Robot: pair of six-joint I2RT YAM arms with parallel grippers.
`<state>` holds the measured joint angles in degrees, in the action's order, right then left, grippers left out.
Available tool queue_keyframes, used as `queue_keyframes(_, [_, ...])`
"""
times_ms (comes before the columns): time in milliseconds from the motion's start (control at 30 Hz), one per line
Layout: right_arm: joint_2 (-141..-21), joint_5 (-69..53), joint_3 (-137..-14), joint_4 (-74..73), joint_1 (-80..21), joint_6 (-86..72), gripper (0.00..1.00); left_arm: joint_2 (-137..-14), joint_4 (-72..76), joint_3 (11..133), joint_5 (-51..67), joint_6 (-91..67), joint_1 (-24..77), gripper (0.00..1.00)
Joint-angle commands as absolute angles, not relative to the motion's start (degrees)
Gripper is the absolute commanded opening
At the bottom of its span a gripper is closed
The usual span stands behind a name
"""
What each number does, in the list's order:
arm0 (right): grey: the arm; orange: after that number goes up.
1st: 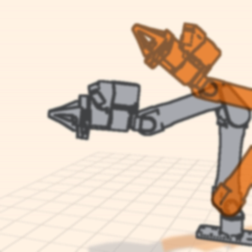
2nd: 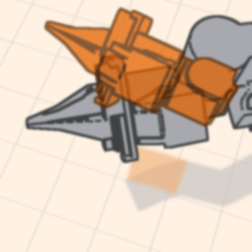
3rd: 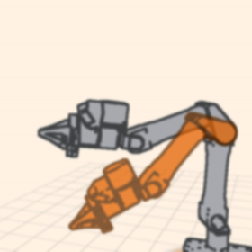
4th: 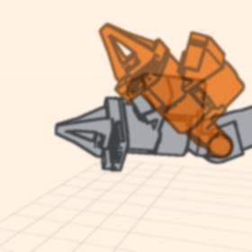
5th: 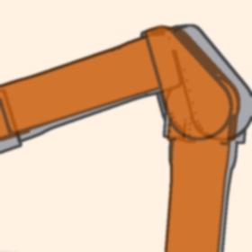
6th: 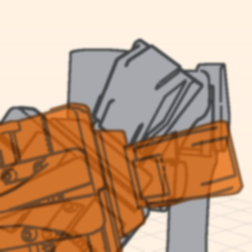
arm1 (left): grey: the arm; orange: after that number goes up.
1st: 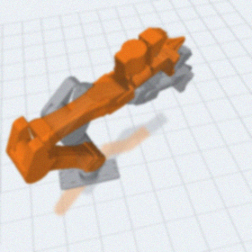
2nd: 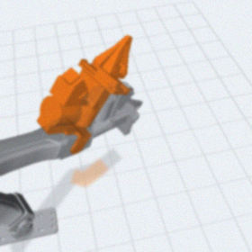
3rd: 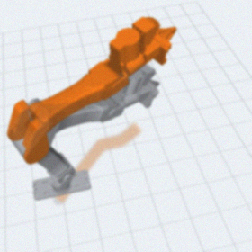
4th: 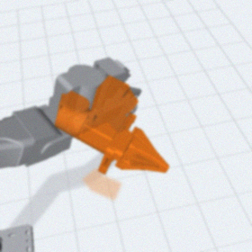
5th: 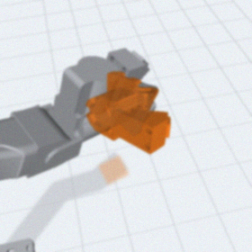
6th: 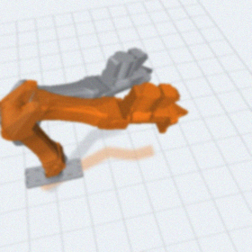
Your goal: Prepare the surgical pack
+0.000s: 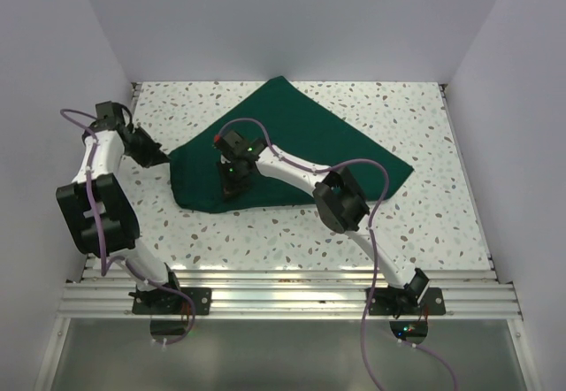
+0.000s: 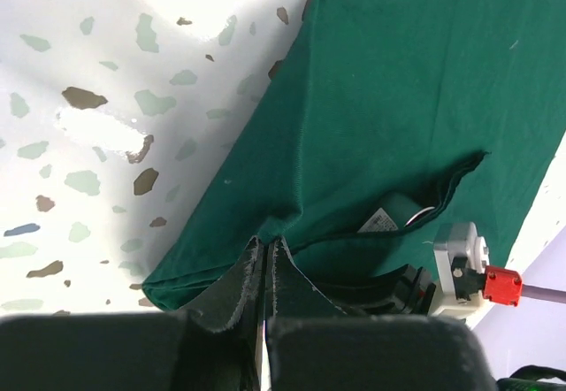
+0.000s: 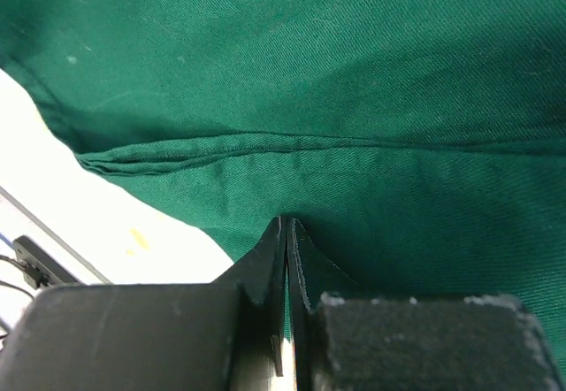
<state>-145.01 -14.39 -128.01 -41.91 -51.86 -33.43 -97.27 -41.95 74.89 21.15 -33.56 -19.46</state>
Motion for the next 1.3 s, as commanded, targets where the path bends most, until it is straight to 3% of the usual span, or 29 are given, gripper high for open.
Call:
queue_keyframes(0, [-146.25, -11.87, -127.53, -42.63, -52.03, -32.43, 0.0, -94.75, -45.43, 80.59, 17.77, -35.51, -19.34, 0.0])
queue_keyframes(733, [-147.84, -13.44, -129.55, -43.42, -51.94, -31.47, 0.0, -85.34, -40.17, 77.87, 23.47, -44.21, -12.13, 0.0])
queue_keyframes(1000, [-140.55, -15.38, -132.62, -42.98, -50.36, -32.17, 0.0, -84.11, -40.43, 76.55, 23.82, -44.38, -10.2, 0.0])
queue_keyframes(1267, [-131.23, -15.12, -132.72, -45.0, -41.76, -32.35, 0.0, -84.81, -40.25, 78.04, 24.43, -45.0, -9.14, 0.0])
